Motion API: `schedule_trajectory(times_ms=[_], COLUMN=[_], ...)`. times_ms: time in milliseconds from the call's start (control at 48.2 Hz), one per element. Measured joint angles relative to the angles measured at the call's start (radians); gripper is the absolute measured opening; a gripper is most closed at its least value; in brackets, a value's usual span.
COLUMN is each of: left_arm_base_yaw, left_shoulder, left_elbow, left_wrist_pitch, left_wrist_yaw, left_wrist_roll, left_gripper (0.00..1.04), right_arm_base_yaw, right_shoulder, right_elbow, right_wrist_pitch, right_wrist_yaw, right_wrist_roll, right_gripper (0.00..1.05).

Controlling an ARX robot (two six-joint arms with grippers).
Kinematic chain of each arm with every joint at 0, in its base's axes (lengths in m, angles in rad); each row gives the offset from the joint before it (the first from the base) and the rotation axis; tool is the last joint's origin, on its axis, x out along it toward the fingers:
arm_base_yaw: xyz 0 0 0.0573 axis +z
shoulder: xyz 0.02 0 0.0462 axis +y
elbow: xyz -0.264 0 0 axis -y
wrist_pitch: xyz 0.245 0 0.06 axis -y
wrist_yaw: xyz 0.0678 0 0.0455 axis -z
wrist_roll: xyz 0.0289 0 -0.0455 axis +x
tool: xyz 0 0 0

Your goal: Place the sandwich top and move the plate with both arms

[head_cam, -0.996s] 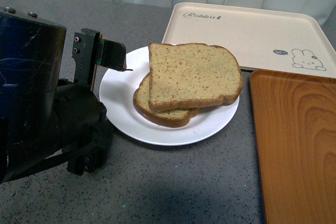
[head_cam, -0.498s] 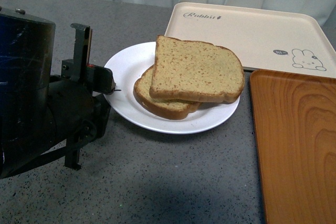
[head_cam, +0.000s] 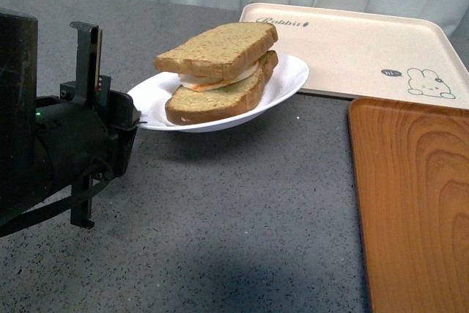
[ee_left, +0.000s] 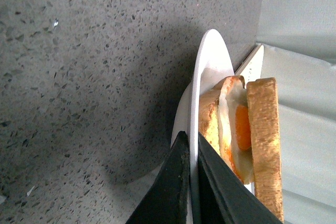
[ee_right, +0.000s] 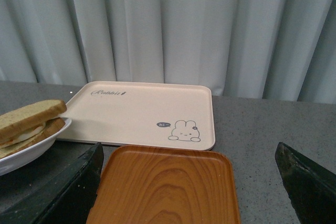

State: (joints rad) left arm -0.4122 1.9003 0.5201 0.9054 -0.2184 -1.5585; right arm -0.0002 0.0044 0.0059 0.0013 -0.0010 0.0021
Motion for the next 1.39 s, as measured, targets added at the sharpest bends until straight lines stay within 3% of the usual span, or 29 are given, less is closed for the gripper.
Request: schedule_trajectory(times_ms=[477,871,1390], left_arm_base_yaw=[-0.012,-0.040,-0.037], left_shoulder=[-0.047,0.204,0.360], left_elbow=[0.167,0.519,0.786], left_wrist_pitch=[-0.039,-0.230,-0.359], left_wrist_yaw=[-0.010,-0.040,-0.071], left_wrist_roll=[0.112,0.229,0.298], left_gripper=[0.04,0.04,0.04], right_arm_base_yaw=[0.000,0.000,0.000], right_shoulder=[0.000,0.000,0.000], right_elbow=[0.000,0.000,0.000], right_wrist_pitch=[0.000,0.000,0.000], right_wrist_yaw=[0.000,0.000,0.000], right_wrist_roll=[0.000,0.000,0.000], right_gripper=[0.96,0.96,0.96])
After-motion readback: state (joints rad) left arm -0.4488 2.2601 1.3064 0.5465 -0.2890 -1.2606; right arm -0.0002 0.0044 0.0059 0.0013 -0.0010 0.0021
